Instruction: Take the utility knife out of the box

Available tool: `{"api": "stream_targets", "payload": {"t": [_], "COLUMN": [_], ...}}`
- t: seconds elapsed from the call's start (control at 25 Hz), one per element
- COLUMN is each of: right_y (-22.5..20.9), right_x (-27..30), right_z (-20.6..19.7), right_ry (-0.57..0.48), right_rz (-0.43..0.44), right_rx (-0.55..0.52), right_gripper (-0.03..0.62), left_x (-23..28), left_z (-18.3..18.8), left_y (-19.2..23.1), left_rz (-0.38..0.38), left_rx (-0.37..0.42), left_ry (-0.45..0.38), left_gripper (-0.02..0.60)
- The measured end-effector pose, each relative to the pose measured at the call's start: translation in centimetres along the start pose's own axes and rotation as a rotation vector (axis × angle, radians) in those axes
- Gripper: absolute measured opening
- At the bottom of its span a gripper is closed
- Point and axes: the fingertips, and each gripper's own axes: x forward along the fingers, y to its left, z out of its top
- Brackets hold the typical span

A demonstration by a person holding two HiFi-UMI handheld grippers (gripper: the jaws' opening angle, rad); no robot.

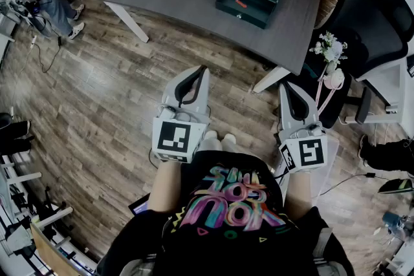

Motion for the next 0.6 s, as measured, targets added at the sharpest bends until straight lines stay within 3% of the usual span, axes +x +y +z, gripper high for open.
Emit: {"api": "stream_targets", "payload": {"t": [0.2, 0.6], "right_y": [-0.8, -2.0], "right_x": [-0.1, -0.1], "right_z": [-0.5, -1.9], "right_ry": [-0.001, -0.006], "right_rz": [-0.005, 0.031], "right_rx": [-0.005, 0.035], "right_gripper": [-0.002, -0.002], "left_x": [0.5, 0.0], "left_z": [-0.1, 1.0], "left_y": [-0.6, -0.7], "left_rz": [0.020, 0.073], "left_rx": [-0.081, -0.070], "left_ry": [0.013, -0.028], "left_gripper": [0.002, 0.002]}}
